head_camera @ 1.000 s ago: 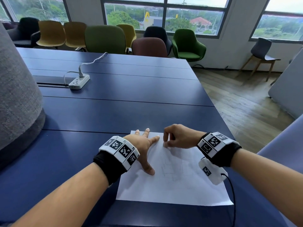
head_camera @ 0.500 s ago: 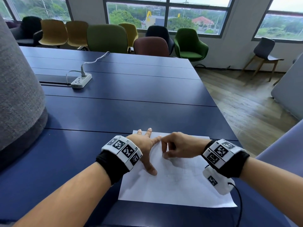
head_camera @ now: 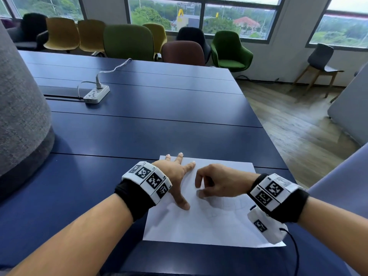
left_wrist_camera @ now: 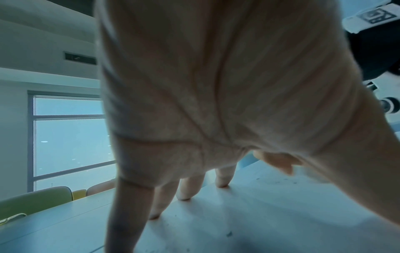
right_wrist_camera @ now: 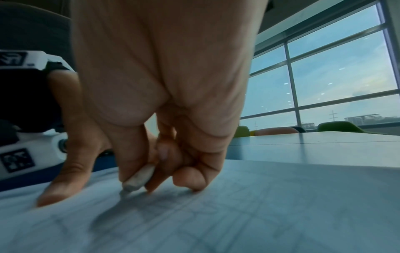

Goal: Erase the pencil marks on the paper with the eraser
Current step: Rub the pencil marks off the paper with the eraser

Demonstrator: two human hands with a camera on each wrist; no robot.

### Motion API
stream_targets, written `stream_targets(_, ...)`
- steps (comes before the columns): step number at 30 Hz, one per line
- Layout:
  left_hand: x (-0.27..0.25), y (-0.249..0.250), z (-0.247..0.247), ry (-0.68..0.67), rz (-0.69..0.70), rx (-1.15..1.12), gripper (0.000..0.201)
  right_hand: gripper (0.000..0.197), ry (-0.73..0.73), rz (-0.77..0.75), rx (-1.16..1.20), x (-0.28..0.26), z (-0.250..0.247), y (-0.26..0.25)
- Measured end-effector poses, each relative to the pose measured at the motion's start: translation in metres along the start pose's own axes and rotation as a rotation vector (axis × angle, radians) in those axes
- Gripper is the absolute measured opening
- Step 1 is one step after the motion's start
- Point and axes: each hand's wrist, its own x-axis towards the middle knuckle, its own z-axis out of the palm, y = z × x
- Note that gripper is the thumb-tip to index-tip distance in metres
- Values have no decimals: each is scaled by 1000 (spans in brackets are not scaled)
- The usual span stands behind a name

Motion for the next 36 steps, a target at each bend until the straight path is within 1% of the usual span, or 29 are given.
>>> stream_targets(2,-1,1,-1,-3,1,1,137,13,60,40,5,3,-4,3)
stream_targets(3,-1,1,0,-2,0,-1,137,11,62,40,10,3,-5,3)
stream_targets(4,-1,1,0,1,0,-3,137,10,38,29,19,2,-4,3)
stream_targets(7,-2,0,1,9,3,-3,137,9,-94,-29,29,-4,3,-7)
stream_targets(8,-2,-1,1,9,4,0,138,9,-109,-35,19,-5,3,-9)
stream_targets(9,-2,-1,0,4,4,1,138,10,-96,-30,4,-4,2,-9)
stream_targets(12,-2,0,0,-32,-10,-4,143,10,21,31,6,1,-4,-2)
stream_targets(14,-2,1,1,-44,-23,14,147,8,43,30,30,-1,-2,0)
stream_targets(15,-2,2,1,-44,-27,26,148,8,19,10,32,-3,0,-1)
stream_targets(18,-1,3,0,-45,-26,39,148,6,-128,-44,21,-10,3,-11)
stream_targets(19,-2,3,0,-46,-26,38,148,8,-144,-46,6,-10,2,-12)
stream_targets(20,-2,3,0,-45,-27,40,148,9,-124,-39,-6,-8,0,-12)
stream_targets(23,-2,4,1,-40,-27,37,148,8,26,-6,8,-3,0,-4)
stream_targets(24,-3,4,0,-41,-27,35,147,8,45,-8,28,-4,2,-2)
stream_targets(26,-4,5,-2,-44,-27,36,147,6,-8,-37,59,-11,8,-3)
stream_targets(29,-3,4,-2,-45,-24,39,148,7,-167,-65,43,-17,8,-13)
stream_targets(30,-3,4,-1,-43,-24,41,148,7,-172,-60,30,-15,6,-13)
stream_targets(33,-3,4,1,-34,-24,39,148,8,-40,-21,20,-6,1,-5)
stream_targets(34,-3,4,1,-29,-23,41,148,8,-16,-16,22,-5,1,-4)
stream_targets(35,-3,4,0,-26,-24,41,147,8,-29,-19,21,-7,2,-4)
stream_targets(36,-2,4,0,-28,-24,39,147,8,-76,-28,24,-10,4,-6)
